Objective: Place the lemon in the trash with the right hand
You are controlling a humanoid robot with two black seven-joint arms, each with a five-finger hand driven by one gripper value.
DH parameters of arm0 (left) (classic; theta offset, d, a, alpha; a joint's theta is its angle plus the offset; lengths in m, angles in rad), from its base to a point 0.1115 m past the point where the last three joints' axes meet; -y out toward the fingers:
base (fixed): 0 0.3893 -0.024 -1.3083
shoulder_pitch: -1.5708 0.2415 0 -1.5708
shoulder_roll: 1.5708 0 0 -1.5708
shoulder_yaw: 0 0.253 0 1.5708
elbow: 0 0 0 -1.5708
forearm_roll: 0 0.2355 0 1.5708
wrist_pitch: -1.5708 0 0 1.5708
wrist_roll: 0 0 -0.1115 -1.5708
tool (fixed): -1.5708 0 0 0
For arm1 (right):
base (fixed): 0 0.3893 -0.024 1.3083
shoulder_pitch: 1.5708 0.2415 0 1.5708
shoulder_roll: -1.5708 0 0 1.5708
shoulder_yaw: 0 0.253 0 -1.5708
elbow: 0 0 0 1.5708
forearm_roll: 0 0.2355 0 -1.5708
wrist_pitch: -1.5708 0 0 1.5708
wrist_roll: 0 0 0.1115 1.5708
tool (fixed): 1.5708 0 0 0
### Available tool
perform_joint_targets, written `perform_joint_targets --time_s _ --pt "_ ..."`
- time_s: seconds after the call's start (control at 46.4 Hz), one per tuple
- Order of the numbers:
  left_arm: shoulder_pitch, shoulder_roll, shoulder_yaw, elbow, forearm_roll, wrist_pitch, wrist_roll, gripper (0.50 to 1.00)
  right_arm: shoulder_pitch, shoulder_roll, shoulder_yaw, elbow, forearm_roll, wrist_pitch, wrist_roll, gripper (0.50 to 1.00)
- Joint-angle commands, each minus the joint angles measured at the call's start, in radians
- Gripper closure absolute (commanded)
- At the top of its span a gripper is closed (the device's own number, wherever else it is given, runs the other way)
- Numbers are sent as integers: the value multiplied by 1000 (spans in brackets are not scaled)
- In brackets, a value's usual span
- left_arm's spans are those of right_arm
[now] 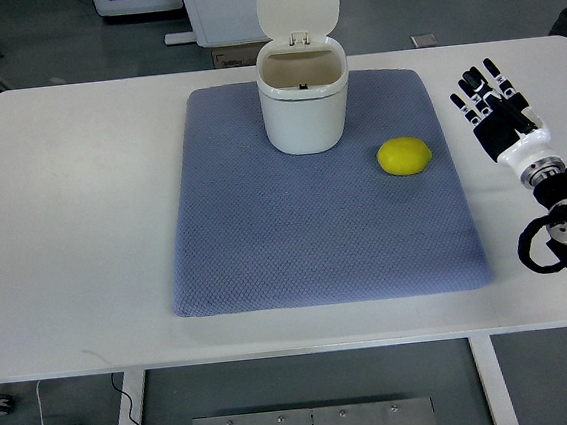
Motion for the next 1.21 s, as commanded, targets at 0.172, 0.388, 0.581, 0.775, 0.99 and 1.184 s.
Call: perform_joint_targets --time_s 0.172,0.388,0.581,0.775,0.99,1.184 --pt "0 0 0 0 1 0 0 500 0 -7 3 0 0 0 0 500" --pt "1 0 -3 0 -2 0 0 500 2 -11 3 0 0 1 2 500" --pt "1 0 -3 0 -2 0 0 500 3 -19 2 0 0 0 3 500" --pt "0 0 -3 0 -2 0 0 500 6 -24 0 0 -2 0 8 500" --pt "0 0 -3 0 -2 0 0 500 9 -36 -1 0 -9 0 8 500" --pt "0 0 -3 0 -2 0 0 500 9 -47 -2 0 -9 0 9 500"
